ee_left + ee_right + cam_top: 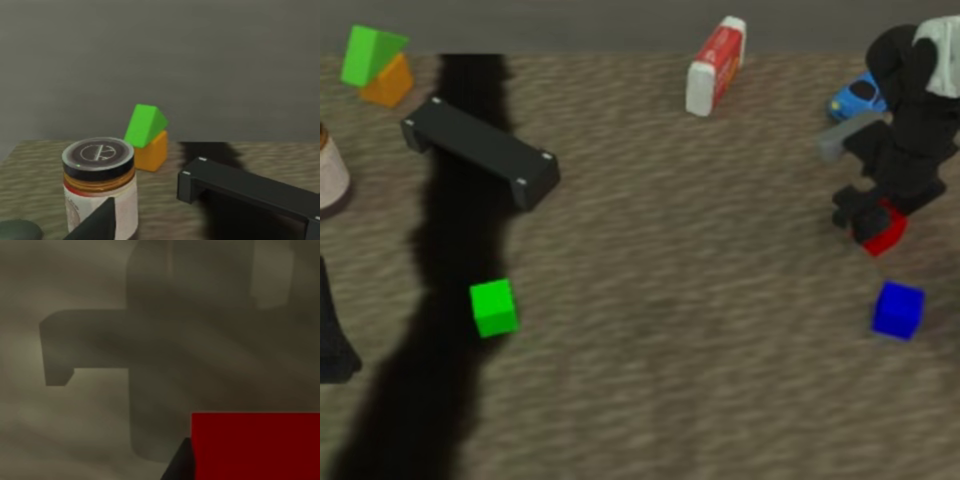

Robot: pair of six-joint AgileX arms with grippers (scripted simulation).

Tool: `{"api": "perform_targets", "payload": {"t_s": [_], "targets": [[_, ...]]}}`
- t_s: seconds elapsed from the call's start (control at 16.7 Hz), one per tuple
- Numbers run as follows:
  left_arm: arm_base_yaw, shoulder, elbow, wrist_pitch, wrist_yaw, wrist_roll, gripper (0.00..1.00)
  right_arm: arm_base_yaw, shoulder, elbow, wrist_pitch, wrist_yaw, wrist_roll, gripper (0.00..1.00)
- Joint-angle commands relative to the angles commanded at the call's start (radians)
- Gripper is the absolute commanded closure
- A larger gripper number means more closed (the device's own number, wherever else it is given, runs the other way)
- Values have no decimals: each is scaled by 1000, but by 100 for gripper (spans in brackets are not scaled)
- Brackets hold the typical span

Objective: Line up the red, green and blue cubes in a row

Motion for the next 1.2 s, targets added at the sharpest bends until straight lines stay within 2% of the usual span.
{"api": "perform_targets", "payload": {"t_s": [0.24,0.6,0.9,1.08,1.2], "targets": [[0,0,0,0,0,0,0,2,-41,21,-33,-13,8,100],[0,0,0,0,0,0,0,7,-107,144,-230,-13,8,100],[0,0,0,0,0,0,0,4,-111,152,-240,-14,11,100],[0,0,0,0,0,0,0,49,-96,179,-254,-12,75,100],[0,0,0,0,0,0,0,108,-77,213,-271,-9,169,100]]}}
